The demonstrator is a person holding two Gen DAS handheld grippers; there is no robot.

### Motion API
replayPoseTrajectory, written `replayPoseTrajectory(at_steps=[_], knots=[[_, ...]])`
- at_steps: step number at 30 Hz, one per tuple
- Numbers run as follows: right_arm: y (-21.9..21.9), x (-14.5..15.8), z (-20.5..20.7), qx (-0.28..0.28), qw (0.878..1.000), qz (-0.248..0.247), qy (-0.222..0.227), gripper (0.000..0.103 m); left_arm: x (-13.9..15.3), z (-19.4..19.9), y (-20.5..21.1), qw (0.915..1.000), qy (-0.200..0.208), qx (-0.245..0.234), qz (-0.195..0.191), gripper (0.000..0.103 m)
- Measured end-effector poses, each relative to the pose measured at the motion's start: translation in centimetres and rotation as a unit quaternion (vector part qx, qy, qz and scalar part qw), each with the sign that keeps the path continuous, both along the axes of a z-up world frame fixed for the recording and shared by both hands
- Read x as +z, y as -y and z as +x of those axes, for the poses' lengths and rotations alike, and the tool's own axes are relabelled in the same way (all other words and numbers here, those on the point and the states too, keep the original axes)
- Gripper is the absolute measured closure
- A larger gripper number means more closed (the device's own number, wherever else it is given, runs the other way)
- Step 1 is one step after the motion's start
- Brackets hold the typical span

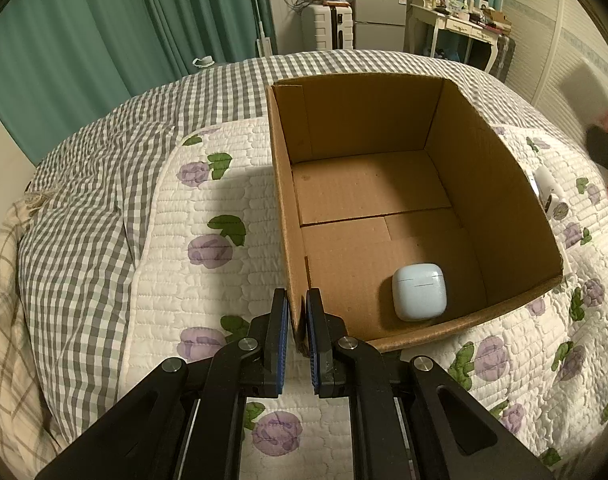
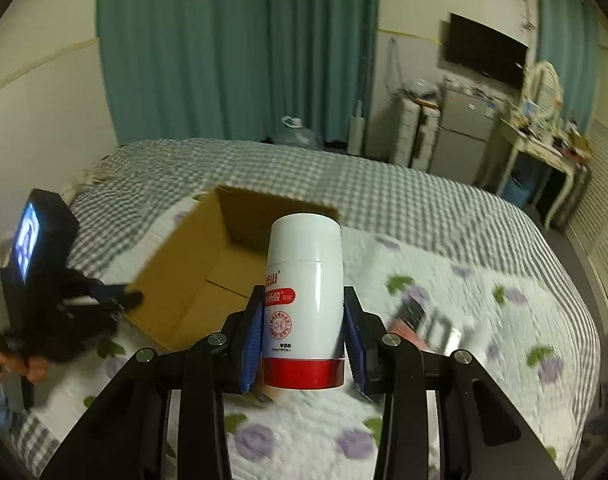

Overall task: Organize rigid objects
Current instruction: 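Carry the white-red bottle into the box and release it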

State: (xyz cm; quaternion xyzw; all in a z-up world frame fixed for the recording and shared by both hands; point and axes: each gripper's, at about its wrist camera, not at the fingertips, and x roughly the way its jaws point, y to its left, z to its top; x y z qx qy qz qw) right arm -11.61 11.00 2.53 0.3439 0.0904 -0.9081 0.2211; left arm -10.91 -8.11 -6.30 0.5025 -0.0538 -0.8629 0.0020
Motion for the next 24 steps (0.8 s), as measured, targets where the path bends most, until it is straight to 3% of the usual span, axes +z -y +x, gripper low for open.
replayPoseTrajectory(at_steps=[7, 13, 22, 24], knots=[[5.4, -3.5, -2.1, 0.026, 0.999, 0.026, 0.019, 0.067, 0.1, 0.1, 0.1, 1.0000, 0.000, -0.003, 0.006, 0.094], [6.8, -7.1, -3.4, 0.015, 0.997, 0.064, 0.041, 0.067, 0.2, 0.2, 0.1, 0.9999, -0.002, -0.005, 0.009, 0.094], [5.5, -7.4, -2.8, 0.019, 0.998, 0.036, 0.051, 0.067, 0.2, 0.3, -0.2, 1.0000, -0.002, -0.004, 0.008, 0.094], [5.3, -7.0, -2.6, 0.016, 0.998, 0.033, 0.049, 0.057, 0.2, 0.3, -0.2, 1.0000, -0.001, -0.004, 0.008, 0.094]])
